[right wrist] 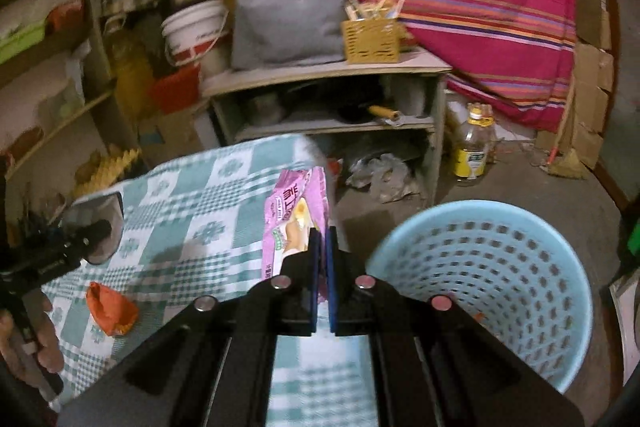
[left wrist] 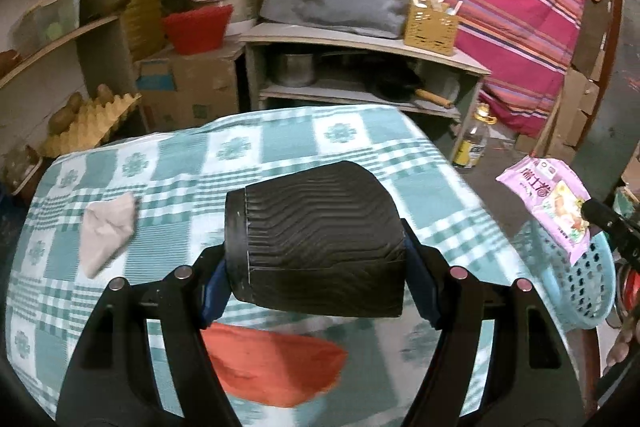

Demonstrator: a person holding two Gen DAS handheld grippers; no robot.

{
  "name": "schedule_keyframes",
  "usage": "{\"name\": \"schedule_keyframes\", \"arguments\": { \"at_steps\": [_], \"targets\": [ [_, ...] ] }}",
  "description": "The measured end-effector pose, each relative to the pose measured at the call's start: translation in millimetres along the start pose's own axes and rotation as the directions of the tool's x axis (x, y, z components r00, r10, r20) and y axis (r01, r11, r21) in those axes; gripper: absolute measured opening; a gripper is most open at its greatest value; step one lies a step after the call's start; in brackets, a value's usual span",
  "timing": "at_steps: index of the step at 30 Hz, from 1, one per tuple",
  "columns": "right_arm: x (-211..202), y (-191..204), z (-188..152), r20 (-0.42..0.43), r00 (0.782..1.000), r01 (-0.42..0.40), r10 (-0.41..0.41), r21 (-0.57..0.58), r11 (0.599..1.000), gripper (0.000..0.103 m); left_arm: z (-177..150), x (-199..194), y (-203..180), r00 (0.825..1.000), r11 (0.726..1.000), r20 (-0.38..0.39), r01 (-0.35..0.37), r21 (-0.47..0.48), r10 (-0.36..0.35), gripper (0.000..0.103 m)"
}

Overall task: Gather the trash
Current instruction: 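Carry the black cup and pink wrapper over the blue basket with both tools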

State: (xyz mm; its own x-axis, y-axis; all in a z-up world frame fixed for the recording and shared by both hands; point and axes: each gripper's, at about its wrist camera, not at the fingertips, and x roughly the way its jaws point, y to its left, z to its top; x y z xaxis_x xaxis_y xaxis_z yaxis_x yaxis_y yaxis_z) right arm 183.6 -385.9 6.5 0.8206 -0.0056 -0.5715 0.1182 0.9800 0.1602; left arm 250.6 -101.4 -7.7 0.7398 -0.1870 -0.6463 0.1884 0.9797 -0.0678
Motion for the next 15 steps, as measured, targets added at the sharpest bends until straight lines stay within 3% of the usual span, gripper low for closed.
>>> {"name": "schedule_keyframes", "arguments": {
  "at_steps": [7, 15],
  "targets": [
    [-34, -63, -6, 0.035, 0.997, 0.063, -0.066, 0.081, 0.995, 0.003, -4, -3, -75, 0.996, 0.994, 0.014, 0.086, 0.071, -0.087, 0.071],
    [-61, -131, -19, 0.041, 0.99, 0.129, -0.137, 0.16, 0.979, 0.003, -18, 8, -176, 0.979, 0.964, -0.008, 0.2, 0.177, -0.202, 0.071]
  ]
}}
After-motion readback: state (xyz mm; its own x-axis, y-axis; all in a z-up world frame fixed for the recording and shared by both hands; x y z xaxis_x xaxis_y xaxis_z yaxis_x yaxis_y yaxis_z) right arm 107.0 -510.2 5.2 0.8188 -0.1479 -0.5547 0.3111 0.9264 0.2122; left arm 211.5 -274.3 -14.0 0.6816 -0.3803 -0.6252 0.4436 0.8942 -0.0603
